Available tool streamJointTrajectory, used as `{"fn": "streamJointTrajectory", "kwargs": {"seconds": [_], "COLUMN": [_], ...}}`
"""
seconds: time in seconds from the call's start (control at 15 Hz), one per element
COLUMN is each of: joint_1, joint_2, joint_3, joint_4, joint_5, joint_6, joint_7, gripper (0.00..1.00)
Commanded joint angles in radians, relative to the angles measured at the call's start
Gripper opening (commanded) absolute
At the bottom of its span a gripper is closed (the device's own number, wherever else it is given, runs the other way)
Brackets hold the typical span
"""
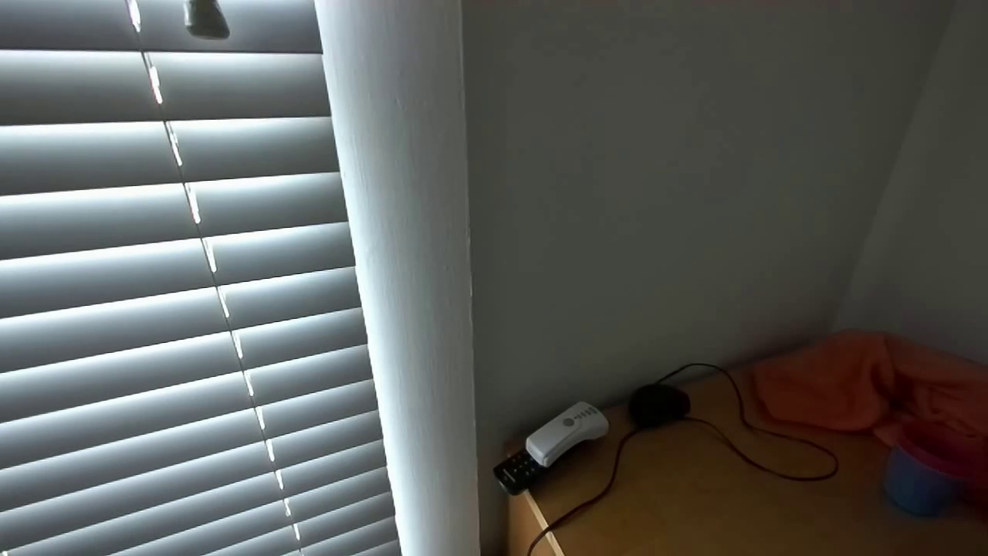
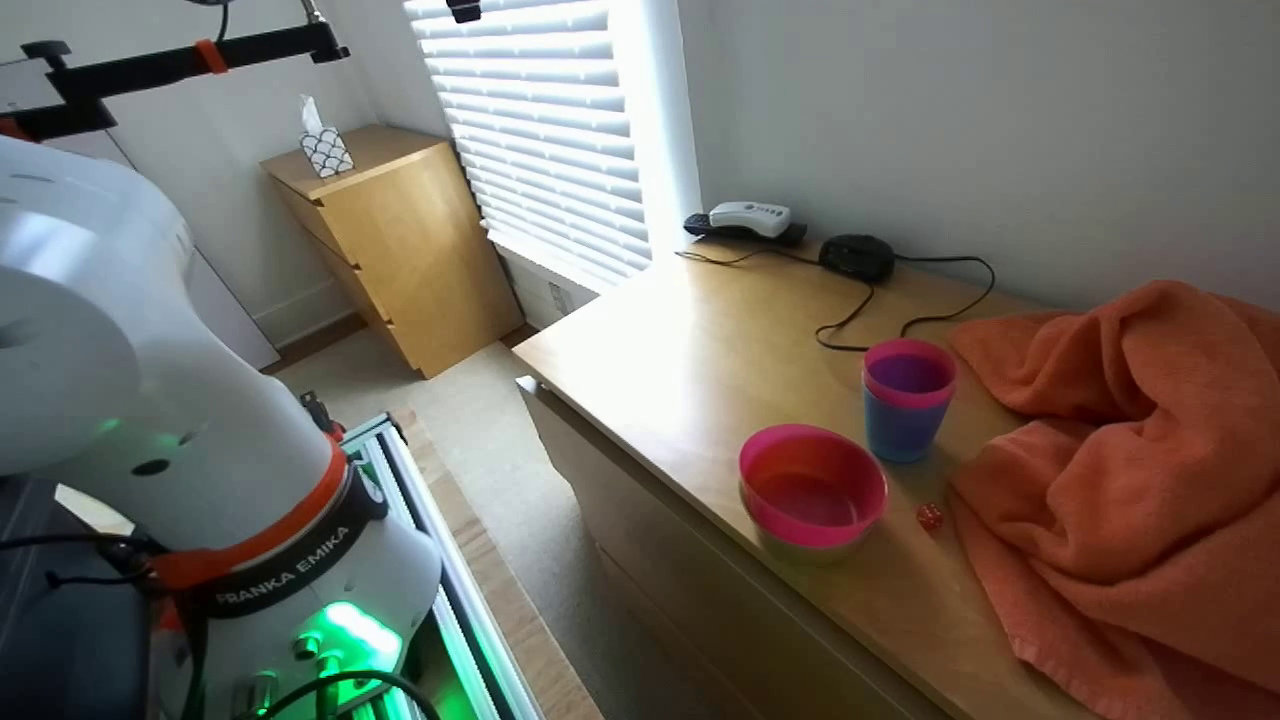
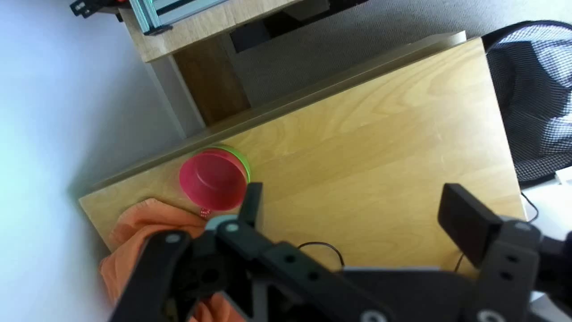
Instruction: Put the pink bowl on the counter.
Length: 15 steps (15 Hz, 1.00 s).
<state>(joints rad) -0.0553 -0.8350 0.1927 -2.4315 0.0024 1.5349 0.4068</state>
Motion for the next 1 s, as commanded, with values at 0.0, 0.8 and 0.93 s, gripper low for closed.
{"fn": "streamJointTrajectory", "kwargs": {"seconds": [0.0, 0.8, 0.93], "joint_1": [-0.037, -0.161, -0.161], "joint_2": [0.012, 0.122, 0.127], "joint_3": [-0.107, -0.335, -0.329], "joint_4": [-0.073, -0.226, -0.219], "joint_5": [0.008, 0.044, 0.043], "joint_6": [0.032, 0.354, 0.354], "joint_7": [-0.042, -0.209, -0.209], "gripper": [1.00, 1.00, 1.00]}}
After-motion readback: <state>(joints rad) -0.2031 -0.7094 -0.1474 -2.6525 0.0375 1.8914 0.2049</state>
